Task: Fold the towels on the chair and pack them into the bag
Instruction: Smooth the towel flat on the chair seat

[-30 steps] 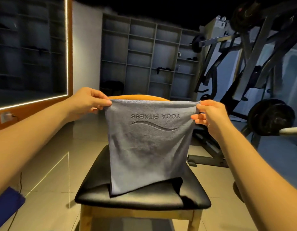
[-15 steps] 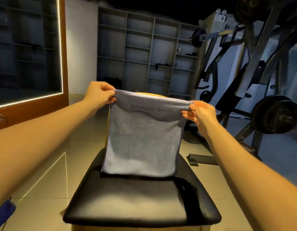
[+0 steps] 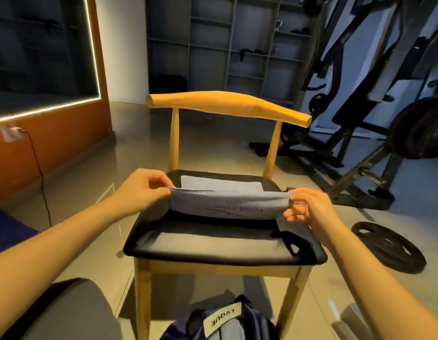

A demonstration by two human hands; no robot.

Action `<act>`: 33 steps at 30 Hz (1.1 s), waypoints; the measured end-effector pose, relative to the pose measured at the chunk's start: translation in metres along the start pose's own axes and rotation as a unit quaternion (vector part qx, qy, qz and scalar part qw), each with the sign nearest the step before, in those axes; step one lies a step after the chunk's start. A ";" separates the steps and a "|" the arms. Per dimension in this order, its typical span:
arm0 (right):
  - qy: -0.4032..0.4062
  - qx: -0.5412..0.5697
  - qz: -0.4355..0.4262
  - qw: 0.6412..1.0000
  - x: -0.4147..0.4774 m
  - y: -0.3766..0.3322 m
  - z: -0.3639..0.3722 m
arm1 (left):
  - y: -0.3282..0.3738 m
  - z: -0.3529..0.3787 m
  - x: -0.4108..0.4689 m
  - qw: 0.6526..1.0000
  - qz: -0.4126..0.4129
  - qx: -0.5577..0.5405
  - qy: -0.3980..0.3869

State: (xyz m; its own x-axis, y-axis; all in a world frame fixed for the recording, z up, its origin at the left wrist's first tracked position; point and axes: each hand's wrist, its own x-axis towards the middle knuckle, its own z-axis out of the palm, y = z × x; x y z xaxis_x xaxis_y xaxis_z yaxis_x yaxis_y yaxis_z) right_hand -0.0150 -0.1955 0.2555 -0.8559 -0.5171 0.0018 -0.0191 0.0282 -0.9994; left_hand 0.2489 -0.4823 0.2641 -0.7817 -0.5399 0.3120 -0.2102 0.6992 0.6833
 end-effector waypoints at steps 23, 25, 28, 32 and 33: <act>-0.288 -0.153 0.063 0.943 -0.053 -0.007 -0.051 | 0.011 -0.029 -0.029 0.931 -0.086 -0.098 -0.340; -0.250 -0.132 0.041 0.958 -0.040 -0.008 -0.048 | 0.008 -0.024 -0.014 0.945 -0.092 -0.110 -0.296; -0.182 -0.100 0.033 0.978 -0.010 -0.004 -0.040 | 0.001 -0.012 0.012 0.965 -0.102 -0.122 -0.208; -0.103 -0.112 0.058 0.987 0.036 0.005 -0.022 | -0.010 0.009 0.048 0.973 -0.152 -0.129 -0.120; -0.079 -0.125 0.067 0.987 0.047 0.008 -0.015 | -0.013 0.017 0.055 0.970 -0.174 -0.131 -0.112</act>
State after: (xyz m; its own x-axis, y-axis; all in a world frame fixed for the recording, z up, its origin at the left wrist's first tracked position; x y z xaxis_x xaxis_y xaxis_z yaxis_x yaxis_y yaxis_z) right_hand -0.0629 -0.2064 0.2481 -0.7685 -0.6207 -0.1554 -0.0548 0.3059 -0.9505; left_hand 0.1985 -0.5130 0.2617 -0.8043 -0.5861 -0.0975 -0.3495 0.3340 0.8754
